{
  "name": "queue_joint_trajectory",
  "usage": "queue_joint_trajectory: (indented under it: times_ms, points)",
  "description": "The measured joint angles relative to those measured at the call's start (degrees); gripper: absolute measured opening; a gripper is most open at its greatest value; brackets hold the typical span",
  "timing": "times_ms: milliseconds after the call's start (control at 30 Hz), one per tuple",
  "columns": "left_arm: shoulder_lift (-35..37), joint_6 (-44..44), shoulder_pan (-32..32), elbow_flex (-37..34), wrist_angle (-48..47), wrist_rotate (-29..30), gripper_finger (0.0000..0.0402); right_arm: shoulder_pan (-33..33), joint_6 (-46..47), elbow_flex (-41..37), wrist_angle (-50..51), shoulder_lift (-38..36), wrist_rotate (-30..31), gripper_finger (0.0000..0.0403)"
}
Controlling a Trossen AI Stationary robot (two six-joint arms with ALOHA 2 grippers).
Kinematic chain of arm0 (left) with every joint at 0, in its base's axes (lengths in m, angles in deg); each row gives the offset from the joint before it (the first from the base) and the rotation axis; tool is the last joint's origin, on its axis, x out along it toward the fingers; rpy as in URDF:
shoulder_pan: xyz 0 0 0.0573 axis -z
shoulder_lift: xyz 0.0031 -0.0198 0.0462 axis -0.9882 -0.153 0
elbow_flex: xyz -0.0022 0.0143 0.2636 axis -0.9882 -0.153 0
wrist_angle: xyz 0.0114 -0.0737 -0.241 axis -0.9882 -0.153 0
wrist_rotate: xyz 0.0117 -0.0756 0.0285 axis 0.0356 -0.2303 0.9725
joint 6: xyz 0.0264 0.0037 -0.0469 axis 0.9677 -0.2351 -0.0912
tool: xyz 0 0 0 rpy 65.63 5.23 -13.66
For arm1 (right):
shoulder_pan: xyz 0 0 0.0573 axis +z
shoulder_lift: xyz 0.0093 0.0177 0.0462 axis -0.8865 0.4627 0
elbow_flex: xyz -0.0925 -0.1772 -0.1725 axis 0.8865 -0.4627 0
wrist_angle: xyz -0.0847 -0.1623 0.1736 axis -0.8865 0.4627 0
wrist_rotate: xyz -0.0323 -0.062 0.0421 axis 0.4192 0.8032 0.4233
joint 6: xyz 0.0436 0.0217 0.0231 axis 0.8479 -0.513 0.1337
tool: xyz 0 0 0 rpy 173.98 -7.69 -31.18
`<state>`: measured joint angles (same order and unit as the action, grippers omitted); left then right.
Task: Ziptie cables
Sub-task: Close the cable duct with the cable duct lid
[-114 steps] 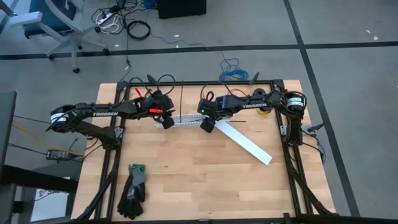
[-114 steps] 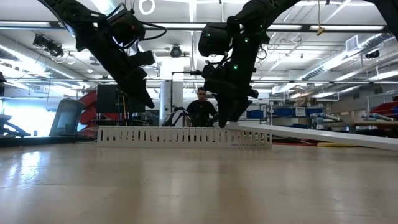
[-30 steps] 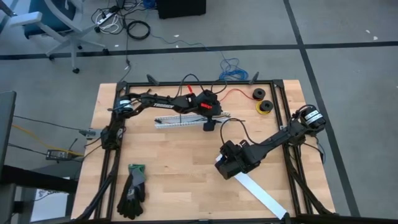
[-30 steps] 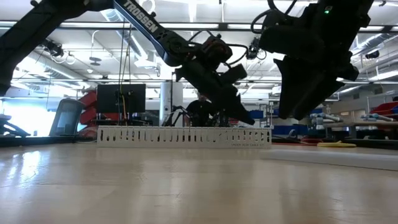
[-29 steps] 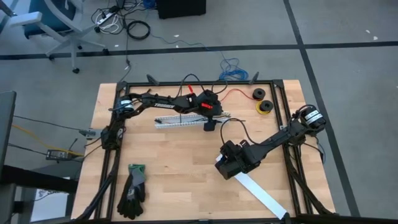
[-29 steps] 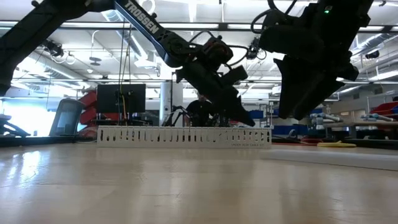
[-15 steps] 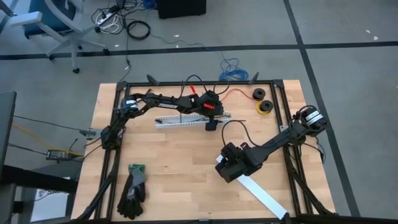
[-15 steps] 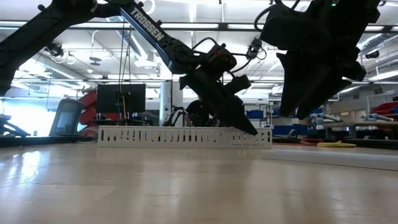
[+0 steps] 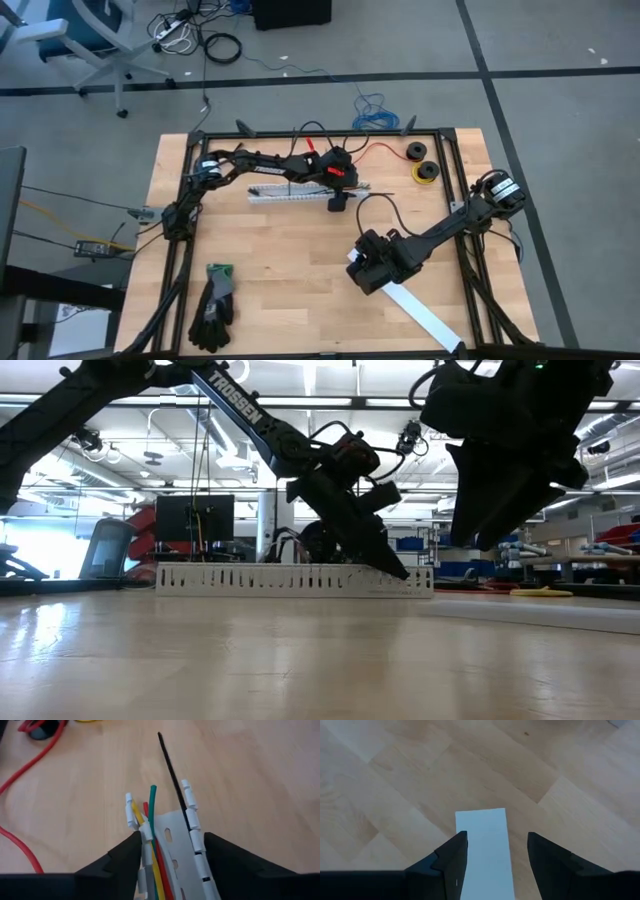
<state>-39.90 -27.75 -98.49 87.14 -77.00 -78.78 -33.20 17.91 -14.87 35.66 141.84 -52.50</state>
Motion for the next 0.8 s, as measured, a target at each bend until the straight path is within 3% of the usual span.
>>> queue_joint_trajectory:
  times_ms: [233,500,800]
  points:
    - [0.5,3.7,-0.4,0.2,-7.1,-4.2,0.0205,0.8,-2.7,0.0,0.2,0.0,0.2,0.0192]
    - [3.0,10.4,-0.4,0.0,-22.3,-6.2,0.0204,0.7,-2.8,0.0,-0.1,0.1,0.5,0.0192]
    - [3.6,10.1,-2.2,-0.1,-27.7,-10.2,0.0204,0.7,-2.7,0.0,-0.7,0.1,2.9,0.0192]
